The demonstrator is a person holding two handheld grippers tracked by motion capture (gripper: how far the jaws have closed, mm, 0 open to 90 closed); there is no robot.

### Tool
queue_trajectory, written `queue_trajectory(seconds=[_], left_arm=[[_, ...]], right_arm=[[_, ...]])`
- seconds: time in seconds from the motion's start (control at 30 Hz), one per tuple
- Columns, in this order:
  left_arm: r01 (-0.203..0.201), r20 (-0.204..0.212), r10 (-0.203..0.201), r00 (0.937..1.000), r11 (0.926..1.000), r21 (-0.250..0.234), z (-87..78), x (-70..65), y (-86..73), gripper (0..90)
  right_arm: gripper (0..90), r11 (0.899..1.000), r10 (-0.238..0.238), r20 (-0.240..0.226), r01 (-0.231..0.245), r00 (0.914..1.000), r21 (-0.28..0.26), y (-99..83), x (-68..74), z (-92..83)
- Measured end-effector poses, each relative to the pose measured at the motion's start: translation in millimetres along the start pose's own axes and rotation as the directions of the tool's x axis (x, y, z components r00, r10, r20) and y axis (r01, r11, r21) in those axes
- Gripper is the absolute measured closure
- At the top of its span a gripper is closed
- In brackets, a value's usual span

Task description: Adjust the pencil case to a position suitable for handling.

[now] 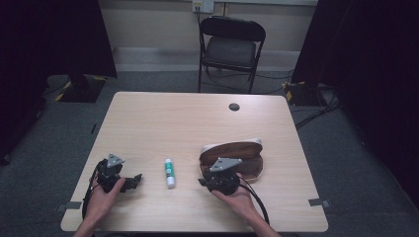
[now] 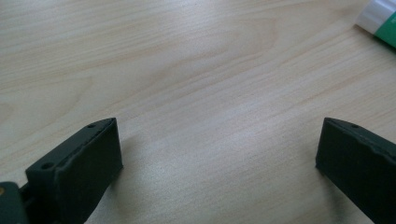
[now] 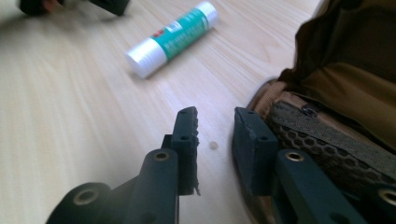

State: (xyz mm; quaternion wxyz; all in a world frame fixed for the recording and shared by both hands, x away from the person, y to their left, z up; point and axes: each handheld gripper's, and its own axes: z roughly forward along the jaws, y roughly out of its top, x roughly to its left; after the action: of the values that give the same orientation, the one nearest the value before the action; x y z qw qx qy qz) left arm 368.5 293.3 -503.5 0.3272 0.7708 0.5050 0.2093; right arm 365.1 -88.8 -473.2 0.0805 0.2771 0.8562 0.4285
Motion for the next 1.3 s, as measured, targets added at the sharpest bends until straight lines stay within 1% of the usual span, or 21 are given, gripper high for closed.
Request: queue_trajectory(seconds=[0.07, 0.17, 0.2, 0.3, 0.33, 0.4, 0.47, 0.5, 0.57, 0.6, 0.63, 0.67, 0.7, 0.73, 0.83, 0.9, 0.93, 0.97, 1.07, 1.23, 1.3], left_arm=[[0.000, -0.001, 0.000, 1.0000, 1.0000, 0.001, 0.0, 0.0, 0.0, 0.0], [0.000, -0.001, 0.000, 1.0000, 1.0000, 0.001, 0.0, 0.0, 0.0, 0.0], [0.000, 0.000, 0.000, 1.0000, 1.0000, 0.001, -0.1, 0.0, 0.1, 0.0], [0.000, -0.001, 0.000, 1.0000, 1.0000, 0.001, -0.1, 0.0, 0.1, 0.0], [0.000, -0.001, 0.000, 1.0000, 1.0000, 0.001, -0.1, 0.0, 0.1, 0.0], [0.000, -0.001, 0.000, 1.0000, 1.0000, 0.001, 0.0, 0.0, 0.0, 0.0], [0.000, -0.001, 0.000, 1.0000, 1.0000, 0.001, 0.0, 0.0, 0.0, 0.0], [0.000, -0.001, 0.000, 1.0000, 1.0000, 0.001, 0.0, 0.0, 0.0, 0.0], [0.000, -0.001, 0.000, 1.0000, 1.0000, 0.001, 0.0, 0.0, 0.0, 0.0], [0.000, -0.001, 0.000, 1.0000, 1.0000, 0.001, 0.0, 0.0, 0.0, 0.0], [-0.001, -0.001, 0.001, 1.0000, 1.0000, 0.001, 0.0, 0.0, 0.0, 0.0], [0.000, -0.001, 0.000, 1.0000, 1.0000, 0.001, 0.0, 0.0, 0.1, 0.0], [0.000, 0.000, 0.000, 1.0000, 1.0000, 0.001, -0.1, -0.1, 0.1, 0.0], [0.000, 0.000, 0.000, 1.0000, 1.0000, 0.001, -0.1, -0.1, 0.1, 0.0], [0.000, 0.000, 0.000, 1.0000, 1.0000, 0.001, -0.1, 0.0, 0.1, 0.0], [0.000, -0.001, 0.000, 1.0000, 1.0000, 0.000, 0.0, 0.0, 0.0, 0.0], [0.000, -0.001, 0.000, 1.0000, 1.0000, 0.001, 0.0, 0.0, 0.1, 0.0], [0.000, -0.001, 0.000, 1.0000, 1.0000, 0.001, 0.0, -0.1, 0.1, 0.0], [0.000, -0.001, 0.000, 1.0000, 1.0000, 0.000, 0.0, -0.1, 0.0, 0.0], [0.000, -0.001, 0.000, 1.0000, 1.0000, 0.000, 0.0, -0.1, 0.1, 0.0], [0.000, -0.001, 0.000, 1.0000, 1.0000, 0.000, 0.0, -0.1, 0.0, 0.0]], right_arm=[[69.0, 1.000, 0.006, -0.016, -0.006, 0.9999, -0.020, 1.5, 0.1, -8.5], [67.0, 0.998, 0.018, 0.013, -0.018, 0.9997, -0.056, 2.3, -7.8, -31.5], [67.0, 0.998, 0.018, 0.013, -0.018, 0.9997, -0.056, 2.3, -7.8, -31.5], [64.3, 0.996, 0.058, 0.072, -0.053, 0.9957, -0.071, -3.4, -23.9, -48.4], [63.2, 0.996, 0.072, 0.121, -0.065, 0.9901, -0.067, -9.0, -33.2, -59.9], [62.6, 0.994, 0.088, 0.123, -0.080, 0.9885, -0.075, -11.9, -38.1, -65.8], [60.7, 0.994, 0.094, 0.168, -0.082, 0.9813, -0.078, -16.0, -47.0, -77.0], [59.5, 0.991, 0.117, 0.201, -0.099, 0.9727, -0.094, -19.6, -58.0, -87.1], [58.9, 0.986, 0.146, 0.226, -0.124, 0.9630, -0.110, -23.2, -69.5, -95.5], [58.9, 0.986, 0.146, 0.226, -0.124, 0.9630, -0.110, -23.2, -69.5, -95.5], [57.8, 0.984, 0.165, 0.252, -0.141, 0.9536, -0.110, -27.6, -80.1, -101.7], [57.8, 0.984, 0.165, 0.252, -0.141, 0.9536, -0.110, -27.6, -80.1, -101.7], [56.5, 0.981, 0.184, 0.281, -0.160, 0.9419, -0.108, -32.9, -90.9, -105.8], [56.5, 0.981, 0.184, 0.281, -0.160, 0.9419, -0.108, -32.9, -90.9, -105.8], [54.9, 0.976, 0.213, 0.320, -0.188, 0.9233, -0.107, -39.9, -104.3, -109.5], [54.5, 0.976, 0.215, 0.328, -0.192, 0.9200, -0.102, -40.9, -106.2, -109.8], [54.1, 0.977, 0.213, 0.343, -0.190, 0.9147, -0.100, -42.2, -109.2, -110.3], [54.3, 0.973, 0.232, 0.358, -0.209, 0.9047, -0.101, -44.2, -114.2, -110.8], [54.5, 0.973, 0.229, 0.382, -0.213, 0.8952, -0.086, -45.3, -121.1, -109.8], [55.5, 0.967, 0.254, 0.359, -0.231, 0.8981, -0.107, -44.8, -137.4, -98.1], [56.8, 0.969, 0.246, 0.357, -0.227, 0.9009, -0.097, -44.4, -140.4, -91.7]])
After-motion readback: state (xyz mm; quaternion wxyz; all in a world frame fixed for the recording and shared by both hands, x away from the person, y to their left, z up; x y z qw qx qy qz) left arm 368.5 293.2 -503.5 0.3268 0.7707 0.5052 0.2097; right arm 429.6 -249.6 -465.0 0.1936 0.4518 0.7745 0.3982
